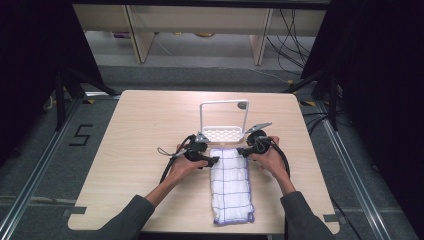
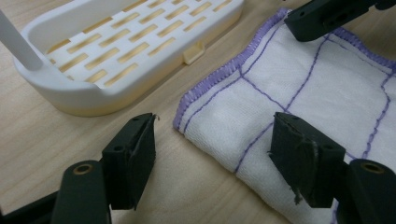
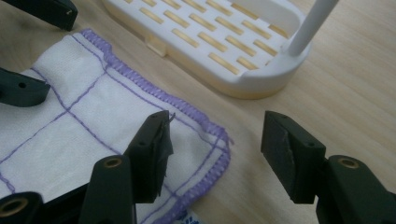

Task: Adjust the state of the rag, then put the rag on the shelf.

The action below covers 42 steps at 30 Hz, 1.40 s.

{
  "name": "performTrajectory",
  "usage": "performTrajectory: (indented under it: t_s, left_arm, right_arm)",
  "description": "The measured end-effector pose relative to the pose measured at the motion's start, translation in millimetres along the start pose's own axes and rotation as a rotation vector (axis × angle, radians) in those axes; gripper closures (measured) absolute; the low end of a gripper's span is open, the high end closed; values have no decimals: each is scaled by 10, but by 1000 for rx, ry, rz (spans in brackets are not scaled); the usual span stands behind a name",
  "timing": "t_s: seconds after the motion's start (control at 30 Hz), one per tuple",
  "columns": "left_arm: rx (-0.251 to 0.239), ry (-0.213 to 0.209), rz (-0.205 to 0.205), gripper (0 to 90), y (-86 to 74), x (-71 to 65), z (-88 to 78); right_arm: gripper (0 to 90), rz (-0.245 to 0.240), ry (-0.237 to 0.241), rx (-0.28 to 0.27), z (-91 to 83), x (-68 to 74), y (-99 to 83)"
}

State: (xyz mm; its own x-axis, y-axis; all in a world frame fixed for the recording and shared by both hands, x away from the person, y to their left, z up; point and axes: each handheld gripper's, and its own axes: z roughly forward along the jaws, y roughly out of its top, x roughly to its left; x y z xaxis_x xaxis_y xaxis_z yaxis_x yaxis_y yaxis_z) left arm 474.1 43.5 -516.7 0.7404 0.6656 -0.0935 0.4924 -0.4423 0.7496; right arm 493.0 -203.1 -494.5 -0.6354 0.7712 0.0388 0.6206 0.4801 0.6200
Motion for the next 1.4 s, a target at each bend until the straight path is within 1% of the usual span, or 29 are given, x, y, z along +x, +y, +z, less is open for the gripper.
performTrajectory:
  t_s: [0.07,0.1,0.13,0.17,0.23,0.27,0.3,0.37,0.43,0.47,0.5,0.53,0.6,0.63,0.67,0.73,0.8,0.83,0.9,0.93,1.0,1.07,1.1,1.13,1.2,1.27,1.33,1.37,1.4]
  left_arm:
    - [-3,12,12,319,8,-5,-3]
    - [1,17,28,319,10,-7,-3]
    - [7,20,38,321,7,-14,-2]
    - [5,3,41,359,1,-17,1]
    - [5,0,47,372,4,-16,0]
    - [3,-11,48,429,3,-14,1]
    - [0,-30,51,450,-3,-11,2]
    - [1,-34,55,493,-2,-14,-1]
    - [3,-49,68,522,-1,-15,-6]
    - [4,-57,74,576,0,-14,-8]
    - [2,-66,76,576,-2,-15,-9]
    - [1,-71,87,624,-3,-24,-10]
    - [-4,-78,98,668,-2,-47,-8]
    - [1,-82,117,693,0,-48,-11]
    - [2,-84,125,716,0,-60,-13]
    - [3,-80,138,746,2,-65,-16]
    - [1,-88,141,755,1,-68,-15]
    - [1,-88,142,762,0,-67,-18]
    - [-1,-86,139,778,-2,-68,-20]
    - [0,-86,142,778,-2,-66,-21]
    - [-2,-87,141,783,-2,-68,-22]
    - [-5,-80,147,791,1,-82,-21]
    - [1,-75,157,795,5,-89,-24]
    - [0,-68,169,797,7,-106,-25]
    - [0,-60,182,798,11,-114,-30]
    - [-3,-63,171,799,6,-106,-38]
    - [-11,-72,160,804,13,-96,-56]
    - [-14,-77,154,805,15,-91,-62]
    - [-14,-77,154,806,15,-91,-62]
  right_arm:
    - [432,-7,-6,10,3,1,4]
    - [432,15,5,18,17,30,3]
    - [433,-28,-8,14,26,6,4]
    - [433,7,0,10,46,42,-8]
    - [434,14,5,12,42,41,-8]
    - [440,9,1,20,41,36,-10]
    - [446,2,3,15,49,35,-16]
    - [453,-6,7,12,55,27,-19]
    - [472,10,8,19,42,48,-21]
    - [500,-9,7,2,54,32,-29]
    - [500,-9,7,2,54,32,-29]
    - [505,30,18,17,42,49,-36]
    - [508,30,19,18,36,40,-33]
    - [515,3,7,10,41,17,-30]
    - [524,31,12,14,45,42,-31]
    - [576,43,17,19,36,67,-26]
    - [597,40,20,9,47,70,-28]
    - [629,41,23,24,31,78,-23]
    - [711,34,36,11,39,88,-37]
    - [711,34,36,11,39,88,-37]
    - [750,53,55,22,23,91,-36]
    - [778,34,46,12,34,88,-43]
    - [796,10,40,15,28,105,-36]
    - [804,21,43,21,25,132,-31]
    - [815,9,35,22,28,155,-24]
    - [827,2,25,27,24,163,-21]
    - [835,-9,28,5,11,153,-24]
    - [836,-15,30,20,-24,149,-15]
    - [837,-21,26,11,-25,146,-15]
